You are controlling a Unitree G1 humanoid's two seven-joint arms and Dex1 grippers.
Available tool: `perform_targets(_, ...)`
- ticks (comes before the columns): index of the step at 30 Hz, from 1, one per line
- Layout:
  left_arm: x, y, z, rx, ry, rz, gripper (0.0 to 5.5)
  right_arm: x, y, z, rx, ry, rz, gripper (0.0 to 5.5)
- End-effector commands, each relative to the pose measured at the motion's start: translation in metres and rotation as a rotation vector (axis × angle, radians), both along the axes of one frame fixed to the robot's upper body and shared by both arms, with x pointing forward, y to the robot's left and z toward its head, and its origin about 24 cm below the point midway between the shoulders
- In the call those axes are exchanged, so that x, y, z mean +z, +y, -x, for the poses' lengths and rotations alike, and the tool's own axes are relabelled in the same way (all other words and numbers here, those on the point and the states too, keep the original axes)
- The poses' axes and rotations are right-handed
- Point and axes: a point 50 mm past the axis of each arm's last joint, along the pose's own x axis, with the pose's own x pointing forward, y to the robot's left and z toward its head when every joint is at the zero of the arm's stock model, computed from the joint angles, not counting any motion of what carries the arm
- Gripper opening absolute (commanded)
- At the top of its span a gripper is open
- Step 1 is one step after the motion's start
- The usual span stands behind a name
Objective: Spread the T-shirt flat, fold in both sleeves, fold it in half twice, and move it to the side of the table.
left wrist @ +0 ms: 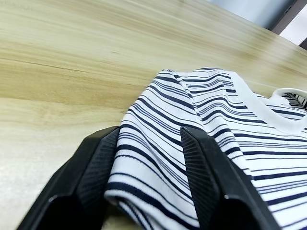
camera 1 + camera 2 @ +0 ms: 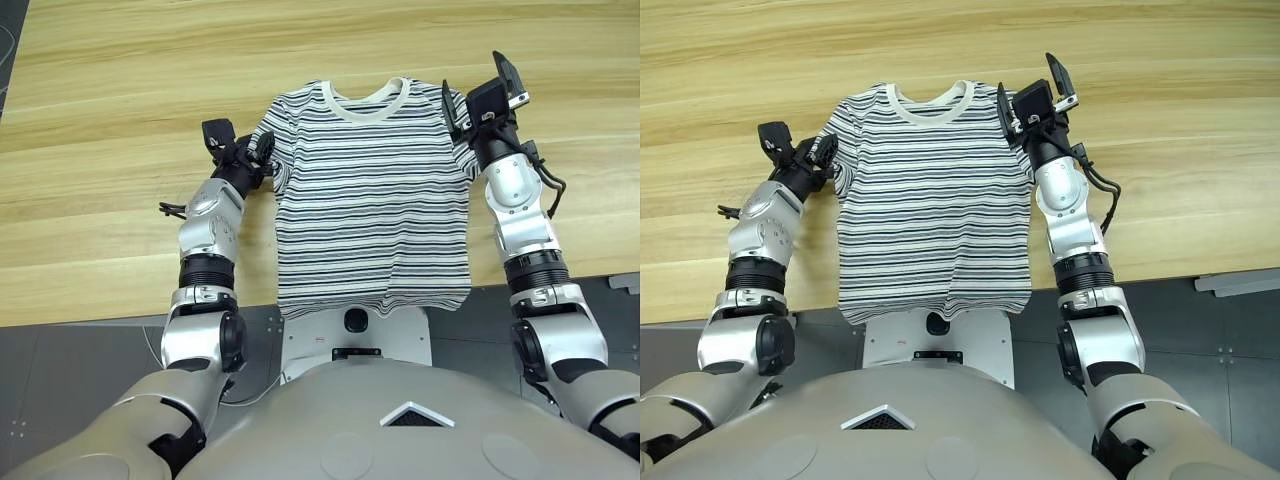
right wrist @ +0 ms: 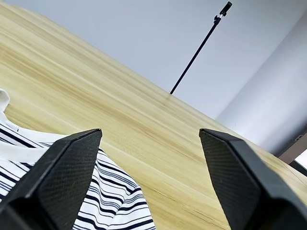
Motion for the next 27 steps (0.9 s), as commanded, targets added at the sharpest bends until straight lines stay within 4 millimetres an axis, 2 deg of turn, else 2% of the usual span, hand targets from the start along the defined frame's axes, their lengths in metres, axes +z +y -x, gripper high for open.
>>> perform_targets(1,-0.028,-0.002,0.018,0.023,0.149,-0.025,2.32,0.009,0.007,0.001,0.017,-0.023,-0.015,3.77)
perform_targets(7,-0.040,-0.005,0.029,0.047,0.197,-0.028,2.32,0.010,0.012,0.004,0.027,-0.027,-0.020,3.77)
perform_targets(15,-0.032,0.002,0.025,0.085,0.139,-0.022,1.07,0.005,0.012,0.003,0.021,-0.015,-0.007,3.77)
perform_targets(21,-0.021,0.014,0.019,0.122,0.095,-0.063,0.17,0.004,0.012,0.003,0.021,-0.012,-0.001,3.77)
perform_targets(27,-0.019,0.015,0.013,0.091,0.088,-0.114,0.11,0.002,0.010,0.002,0.009,-0.018,0.003,3.77)
